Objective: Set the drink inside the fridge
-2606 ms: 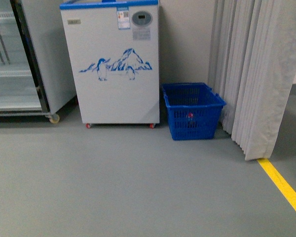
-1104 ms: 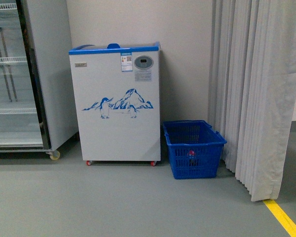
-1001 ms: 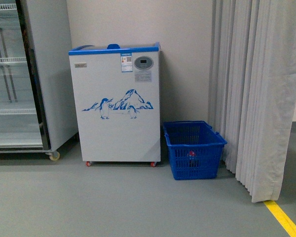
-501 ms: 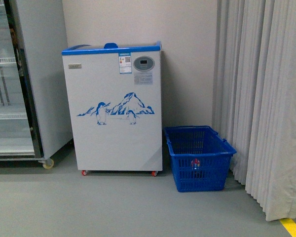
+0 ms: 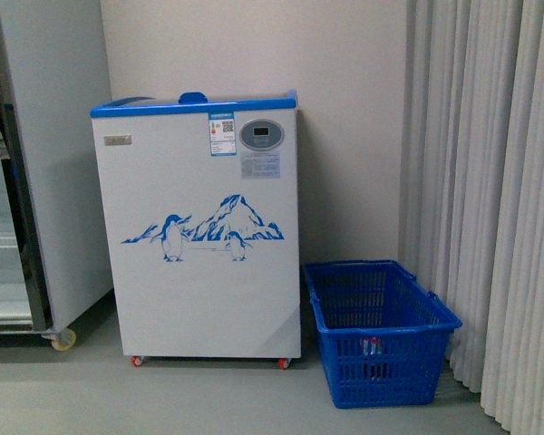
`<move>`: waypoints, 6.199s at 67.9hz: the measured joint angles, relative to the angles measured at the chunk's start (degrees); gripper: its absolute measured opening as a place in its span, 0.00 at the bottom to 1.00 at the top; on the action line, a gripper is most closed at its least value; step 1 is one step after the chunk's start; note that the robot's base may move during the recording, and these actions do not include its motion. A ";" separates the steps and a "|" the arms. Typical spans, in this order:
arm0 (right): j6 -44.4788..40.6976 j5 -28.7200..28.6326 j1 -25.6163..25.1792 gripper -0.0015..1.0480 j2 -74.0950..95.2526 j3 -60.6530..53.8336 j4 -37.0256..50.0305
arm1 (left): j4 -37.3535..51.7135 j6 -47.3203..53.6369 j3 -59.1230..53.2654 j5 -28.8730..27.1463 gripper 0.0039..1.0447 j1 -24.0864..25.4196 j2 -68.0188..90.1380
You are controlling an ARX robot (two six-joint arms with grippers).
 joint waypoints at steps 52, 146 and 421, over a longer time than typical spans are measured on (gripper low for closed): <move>0.00 0.00 0.02 0.93 0.00 0.00 0.00 | 0.00 0.00 0.00 0.02 0.92 0.00 -0.02; 0.00 -0.02 0.04 0.93 0.04 0.00 0.00 | 0.00 0.00 0.00 0.00 0.92 0.00 -0.02; 1.92 3.02 -3.32 0.93 171.25 90.51 18.43 | 0.00 0.00 0.00 0.00 0.92 0.00 -0.02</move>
